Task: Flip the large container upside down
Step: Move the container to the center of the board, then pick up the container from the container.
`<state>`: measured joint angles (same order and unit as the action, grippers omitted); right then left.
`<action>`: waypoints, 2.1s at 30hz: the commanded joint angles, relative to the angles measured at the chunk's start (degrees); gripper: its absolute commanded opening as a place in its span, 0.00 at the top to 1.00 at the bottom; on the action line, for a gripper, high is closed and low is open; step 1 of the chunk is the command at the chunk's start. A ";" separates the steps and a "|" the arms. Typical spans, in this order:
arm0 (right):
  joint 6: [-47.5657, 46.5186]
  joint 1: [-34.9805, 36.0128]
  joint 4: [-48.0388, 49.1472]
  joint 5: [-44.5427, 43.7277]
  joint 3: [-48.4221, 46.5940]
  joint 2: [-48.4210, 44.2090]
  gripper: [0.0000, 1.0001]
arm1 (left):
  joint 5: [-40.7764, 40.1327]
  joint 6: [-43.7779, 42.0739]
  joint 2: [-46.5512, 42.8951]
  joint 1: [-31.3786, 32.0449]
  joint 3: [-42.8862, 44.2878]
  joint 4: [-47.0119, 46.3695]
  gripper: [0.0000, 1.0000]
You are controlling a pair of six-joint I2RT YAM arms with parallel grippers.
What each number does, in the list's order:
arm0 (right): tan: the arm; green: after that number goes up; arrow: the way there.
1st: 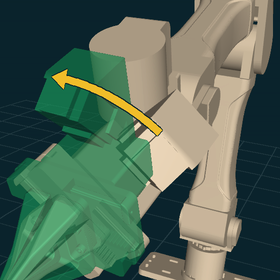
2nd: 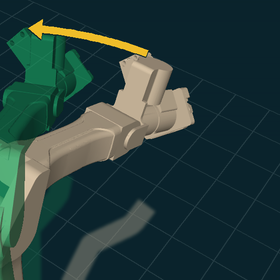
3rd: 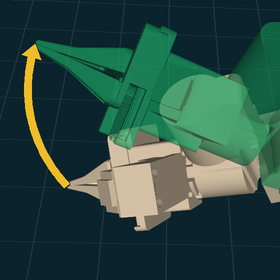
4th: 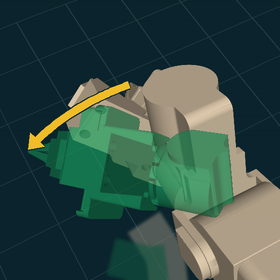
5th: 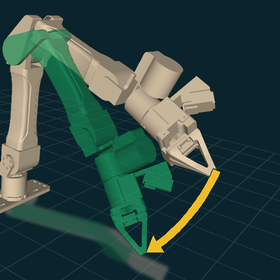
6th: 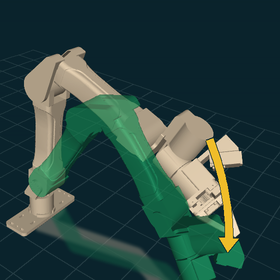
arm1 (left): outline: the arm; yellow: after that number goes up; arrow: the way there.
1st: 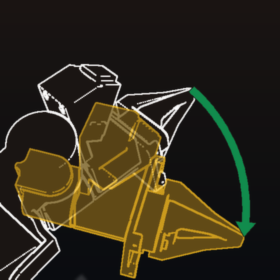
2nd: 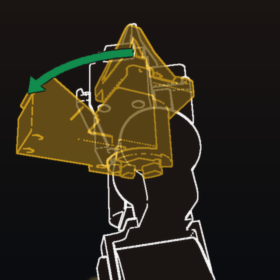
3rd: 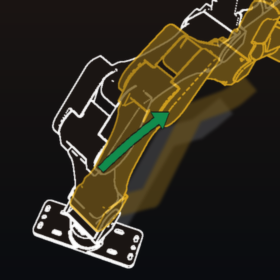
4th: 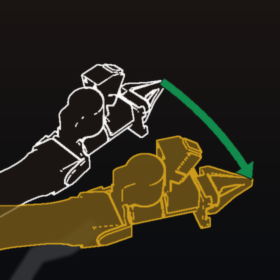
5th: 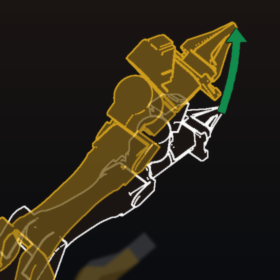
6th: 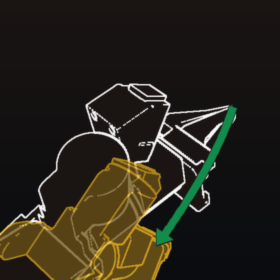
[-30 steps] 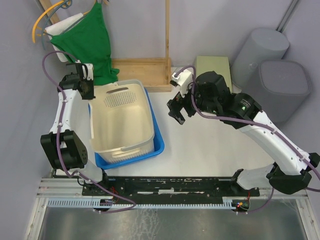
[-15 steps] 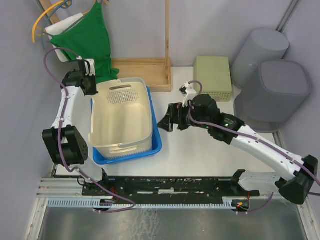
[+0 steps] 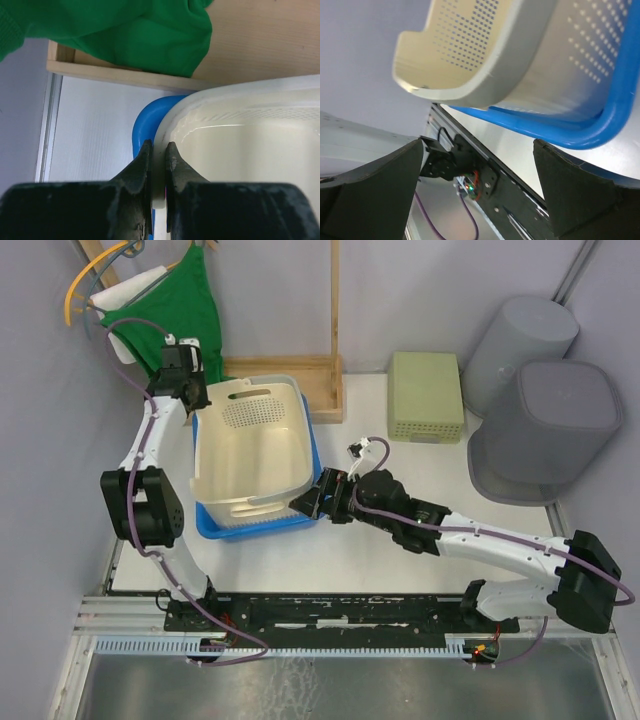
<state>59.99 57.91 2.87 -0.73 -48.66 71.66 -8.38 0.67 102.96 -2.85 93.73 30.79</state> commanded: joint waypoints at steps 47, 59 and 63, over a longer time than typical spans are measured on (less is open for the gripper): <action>21.26 18.38 3.51 -41.34 -11.45 5.36 0.00 | -10.14 1.01 -26.34 0.67 -28.39 -12.87 0.97; 20.95 16.41 3.43 -35.73 -7.63 2.73 0.00 | -11.64 -0.67 -24.91 0.66 -28.80 -13.78 0.97; 22.04 16.36 3.49 -35.53 -6.06 3.27 0.00 | -10.98 -0.49 -24.94 0.65 -28.38 -13.39 0.97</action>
<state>79.92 74.50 5.56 -36.38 -56.07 74.63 -19.53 3.70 78.04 -2.52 65.19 18.26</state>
